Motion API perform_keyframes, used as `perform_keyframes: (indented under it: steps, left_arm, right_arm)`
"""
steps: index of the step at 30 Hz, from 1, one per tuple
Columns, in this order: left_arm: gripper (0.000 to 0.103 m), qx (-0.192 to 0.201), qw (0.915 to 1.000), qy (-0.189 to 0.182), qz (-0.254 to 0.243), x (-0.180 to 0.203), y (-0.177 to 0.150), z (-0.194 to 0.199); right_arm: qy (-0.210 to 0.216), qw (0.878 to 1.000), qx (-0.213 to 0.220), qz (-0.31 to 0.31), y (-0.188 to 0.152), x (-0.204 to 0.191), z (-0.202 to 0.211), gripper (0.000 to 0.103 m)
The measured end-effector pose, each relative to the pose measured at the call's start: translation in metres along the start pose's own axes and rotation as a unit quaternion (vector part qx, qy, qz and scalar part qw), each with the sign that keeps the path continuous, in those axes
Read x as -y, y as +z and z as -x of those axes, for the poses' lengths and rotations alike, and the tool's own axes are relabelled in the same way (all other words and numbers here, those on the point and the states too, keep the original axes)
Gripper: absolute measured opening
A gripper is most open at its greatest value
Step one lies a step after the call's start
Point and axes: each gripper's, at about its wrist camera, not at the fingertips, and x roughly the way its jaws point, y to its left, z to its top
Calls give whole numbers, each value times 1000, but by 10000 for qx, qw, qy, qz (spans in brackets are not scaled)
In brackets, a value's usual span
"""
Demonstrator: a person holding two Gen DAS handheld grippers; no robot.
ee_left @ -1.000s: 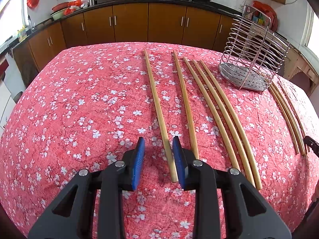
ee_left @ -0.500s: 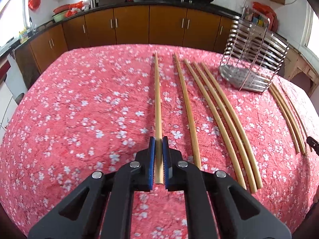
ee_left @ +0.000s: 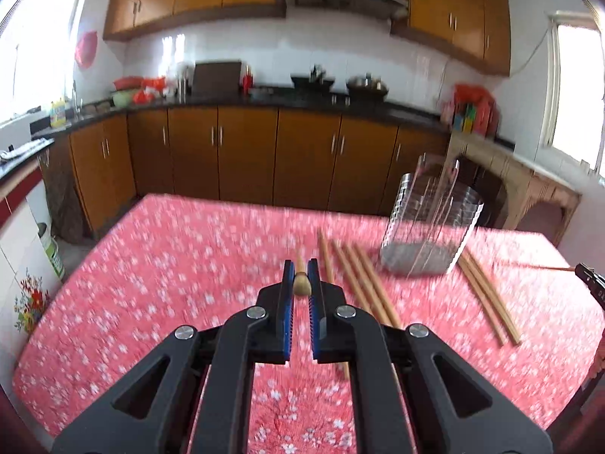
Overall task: Organize utensils
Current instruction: 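Lift the held chopsticks upright with both tools and carry them toward the wire holder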
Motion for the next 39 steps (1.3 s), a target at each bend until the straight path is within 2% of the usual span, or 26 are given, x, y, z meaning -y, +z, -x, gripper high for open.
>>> perform_keyframes:
  steps: [5, 17, 32, 35, 39]
  left_arm:
    - [7, 235, 9997, 34, 115, -3, 20, 7]
    - [7, 445, 9986, 185, 202, -9, 59, 4]
    - [7, 606, 9975, 332, 161, -8, 75, 4]
    - [7, 665, 9972, 311, 154, -4, 89, 5]
    - [7, 853, 9961, 195, 97, 8, 117, 14]
  right_arm:
    - [112, 9990, 365, -211, 23, 10, 10, 8]
    - [192, 9969, 600, -470, 68, 21, -1, 8]
    - [154, 9972, 644, -362, 82, 15, -9, 8]
    - [258, 9964, 715, -375, 96, 14, -6, 8]
    - [597, 9941, 863, -287, 133, 5, 9, 8]
